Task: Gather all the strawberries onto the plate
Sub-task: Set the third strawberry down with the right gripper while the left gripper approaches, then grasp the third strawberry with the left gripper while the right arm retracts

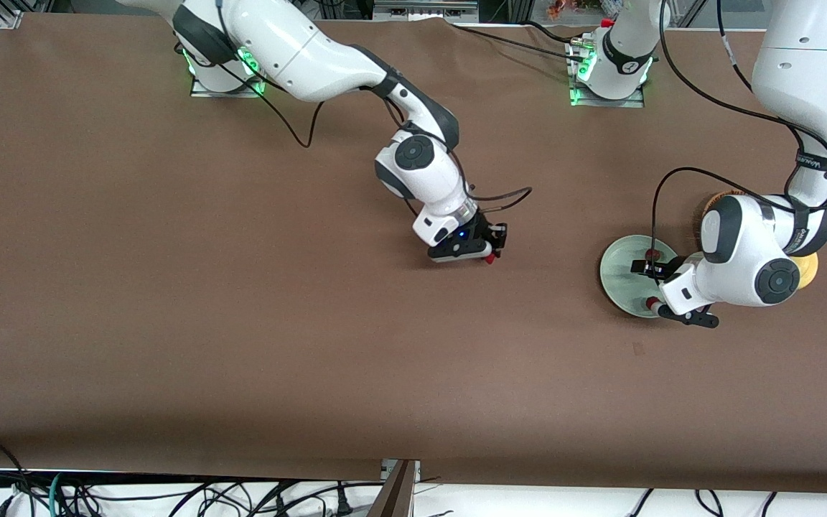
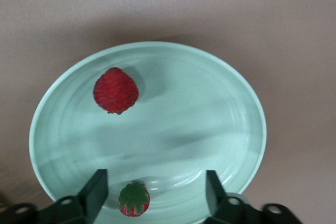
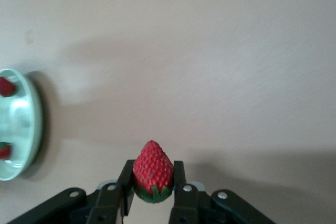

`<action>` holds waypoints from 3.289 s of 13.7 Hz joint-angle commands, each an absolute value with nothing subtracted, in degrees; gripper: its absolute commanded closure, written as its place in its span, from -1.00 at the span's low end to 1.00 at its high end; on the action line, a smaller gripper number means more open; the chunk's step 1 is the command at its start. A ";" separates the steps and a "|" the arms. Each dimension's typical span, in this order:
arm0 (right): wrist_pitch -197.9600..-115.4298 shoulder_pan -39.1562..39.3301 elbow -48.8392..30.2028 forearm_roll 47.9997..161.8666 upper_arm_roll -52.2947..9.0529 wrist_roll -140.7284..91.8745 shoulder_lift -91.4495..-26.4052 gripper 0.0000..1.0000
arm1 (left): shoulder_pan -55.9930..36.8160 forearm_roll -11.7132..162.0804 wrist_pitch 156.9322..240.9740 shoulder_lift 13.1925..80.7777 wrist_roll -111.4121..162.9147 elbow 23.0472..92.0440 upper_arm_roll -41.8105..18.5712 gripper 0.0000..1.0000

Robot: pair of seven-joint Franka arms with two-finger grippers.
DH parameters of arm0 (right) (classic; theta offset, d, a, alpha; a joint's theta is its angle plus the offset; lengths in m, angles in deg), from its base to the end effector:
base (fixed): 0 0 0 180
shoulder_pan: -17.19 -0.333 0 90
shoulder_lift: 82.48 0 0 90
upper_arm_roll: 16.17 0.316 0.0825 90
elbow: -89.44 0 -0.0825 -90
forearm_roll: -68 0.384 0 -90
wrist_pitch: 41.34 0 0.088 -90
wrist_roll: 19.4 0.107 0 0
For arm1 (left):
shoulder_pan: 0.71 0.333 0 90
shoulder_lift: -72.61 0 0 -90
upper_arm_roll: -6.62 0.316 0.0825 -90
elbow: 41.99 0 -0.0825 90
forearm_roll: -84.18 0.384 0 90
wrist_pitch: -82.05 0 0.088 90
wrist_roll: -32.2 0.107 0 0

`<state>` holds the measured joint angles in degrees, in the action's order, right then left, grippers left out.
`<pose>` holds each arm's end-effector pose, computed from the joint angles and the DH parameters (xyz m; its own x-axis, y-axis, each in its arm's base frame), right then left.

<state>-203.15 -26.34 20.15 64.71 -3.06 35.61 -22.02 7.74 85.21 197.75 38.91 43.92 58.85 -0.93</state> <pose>0.4888 0.6295 0.2031 0.9720 -0.1463 0.1837 -0.0275 -0.8477 -0.5298 0.6246 0.0158 0.2127 0.9335 -0.1981 -0.2989 -0.1681 -0.9780 0.1234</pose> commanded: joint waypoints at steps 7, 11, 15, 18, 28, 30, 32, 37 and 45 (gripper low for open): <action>-197.93 -27.47 25.62 64.22 -4.22 38.18 -20.16 -1.00 | 7.28 82.07 197.37 40.61 43.28 58.29 -3.75 -1.00; -172.18 -19.93 31.43 64.39 -3.69 22.50 -25.59 -1.00 | 7.02 81.98 197.63 40.53 35.84 58.29 -7.78 -1.00; -158.35 -10.79 31.26 64.57 -3.78 11.30 -31.58 -1.00 | 4.40 82.07 198.33 40.44 25.81 57.51 -10.87 -1.00; -150.00 -3.41 31.26 64.57 -3.69 -0.28 -32.56 -1.00 | -1.40 81.98 200.87 38.43 21.77 52.16 -10.79 -1.00; -132.40 11.82 28.81 60.88 -7.64 -15.78 -46.95 -1.00 | -7.75 95.42 213.19 36.57 -16.39 55.30 -10.34 -1.00; -133.00 14.62 22.41 60.97 -7.65 -16.49 -53.35 -1.00 | -7.75 97.79 214.23 36.57 -20.16 56.62 -10.34 -1.00; -132.05 15.95 17.22 60.97 -8.08 -18.15 -59.95 -1.00 | -7.75 99.37 218.00 36.31 -24.12 58.98 -10.34 -1.00; -129.76 19.38 4.29 61.58 -8.09 -17.38 -73.32 -1.00 | -7.75 102.01 222.92 36.13 -28.16 62.23 -10.34 -1.00; -126.15 20.61 2.60 62.11 -10.71 -18.16 -77.55 -1.00 | -7.66 102.11 228.57 35.60 -29.23 65.76 -10.34 -0.54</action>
